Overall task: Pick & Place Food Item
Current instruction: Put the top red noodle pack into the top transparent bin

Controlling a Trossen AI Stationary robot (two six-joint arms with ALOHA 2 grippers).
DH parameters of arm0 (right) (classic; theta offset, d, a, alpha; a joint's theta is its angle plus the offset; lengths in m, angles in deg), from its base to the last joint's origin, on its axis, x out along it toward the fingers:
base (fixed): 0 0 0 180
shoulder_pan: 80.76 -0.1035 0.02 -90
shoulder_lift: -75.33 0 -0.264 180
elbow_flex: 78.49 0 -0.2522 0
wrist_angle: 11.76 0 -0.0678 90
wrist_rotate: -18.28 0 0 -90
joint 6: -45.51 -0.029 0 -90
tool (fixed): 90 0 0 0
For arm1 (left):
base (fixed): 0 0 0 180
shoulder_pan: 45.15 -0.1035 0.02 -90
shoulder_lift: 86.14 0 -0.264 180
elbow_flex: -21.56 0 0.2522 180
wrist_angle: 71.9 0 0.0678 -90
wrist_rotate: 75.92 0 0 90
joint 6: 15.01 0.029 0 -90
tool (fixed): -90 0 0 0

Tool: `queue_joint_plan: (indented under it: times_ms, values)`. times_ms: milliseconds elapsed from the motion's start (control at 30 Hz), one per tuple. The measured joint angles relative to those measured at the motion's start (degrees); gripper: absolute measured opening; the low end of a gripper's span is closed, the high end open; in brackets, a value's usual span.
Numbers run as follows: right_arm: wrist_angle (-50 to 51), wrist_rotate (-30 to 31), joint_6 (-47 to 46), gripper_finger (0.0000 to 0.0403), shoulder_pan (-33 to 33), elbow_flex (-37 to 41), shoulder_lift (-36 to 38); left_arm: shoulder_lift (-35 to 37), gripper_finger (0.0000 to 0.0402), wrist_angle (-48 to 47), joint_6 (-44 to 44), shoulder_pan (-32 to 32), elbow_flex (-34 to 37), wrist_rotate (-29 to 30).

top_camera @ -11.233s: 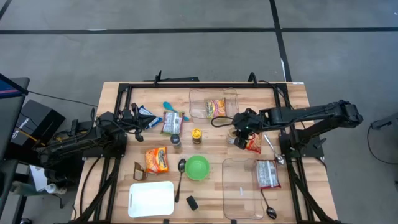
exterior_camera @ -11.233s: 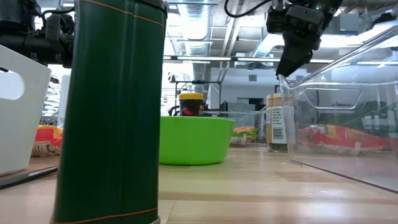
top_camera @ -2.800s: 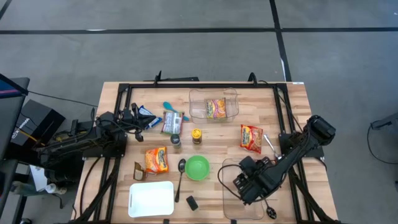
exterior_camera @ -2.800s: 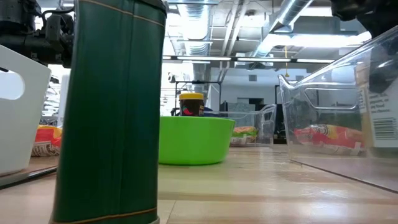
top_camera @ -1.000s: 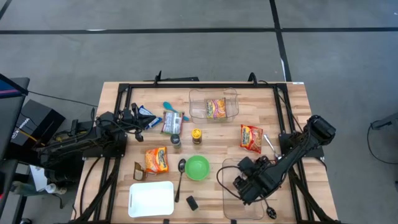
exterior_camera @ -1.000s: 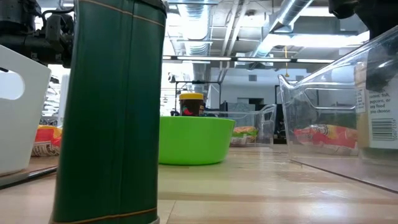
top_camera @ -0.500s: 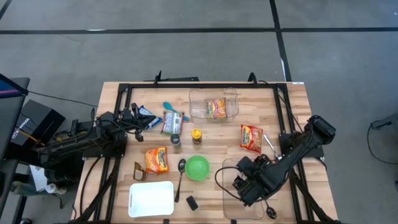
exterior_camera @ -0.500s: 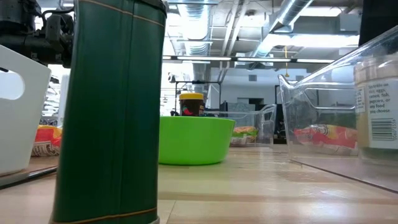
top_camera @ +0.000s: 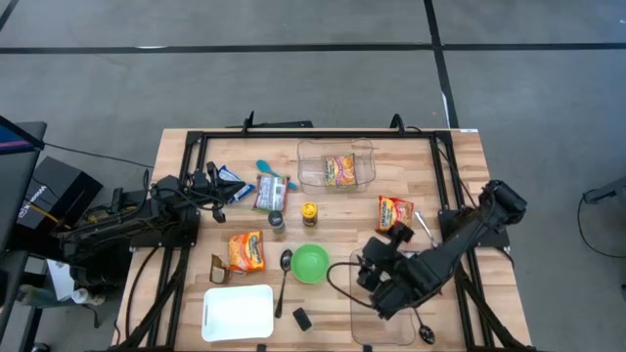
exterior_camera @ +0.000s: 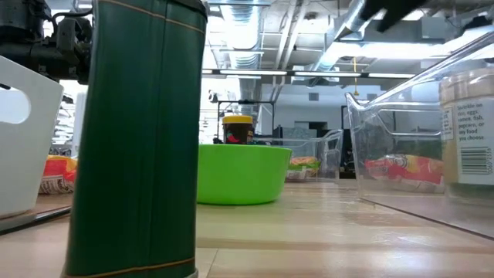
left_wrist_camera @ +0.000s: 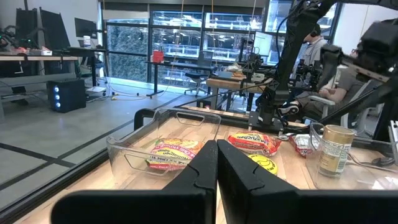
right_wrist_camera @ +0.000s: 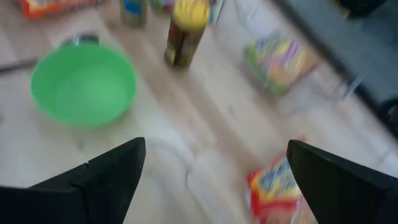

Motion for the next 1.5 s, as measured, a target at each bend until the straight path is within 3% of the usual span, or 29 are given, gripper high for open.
queue_joint_plan:
  times_ms: [267, 533, 700, 1000, 1267, 1500]
  values:
    - [-2.9, 4.1, 1.1, 0.0385, 3.8, 0.0, 0.0, 0.0, 0.0001, 0.0, 0.0, 0.0, 0.0, 0.0]
    - [-9.7, 4.1, 19.7, 0.0384, 6.1, 0.0, 0.0, 0.0, 0.0001, 0.0, 0.0, 0.0, 0.0, 0.0]
    - [-11.8, 2.6, 25.6, 0.0384, 8.1, 0.0, 0.0, 0.0, 0.0001, 0.0, 0.0, 0.0, 0.0, 0.0]
    - [-11.1, -4.2, 25.6, 0.0384, 13.8, 0.0, 0.3, 0.0, 0.0001, 0.0, 0.0, 0.0, 0.0, 0.0]
    - [-1.9, -9.9, 18.5, 0.0384, 20.6, 0.0, 2.3, 0.0, 0.0001, 0.0, 0.0, 0.0, 0.0, 0.0]
    - [5.9, -13.2, 18.5, 0.0384, 24.7, 0.1, 3.3, -0.3, 0.0001, 0.0, 0.0, 0.0, 0.0, 0.0]
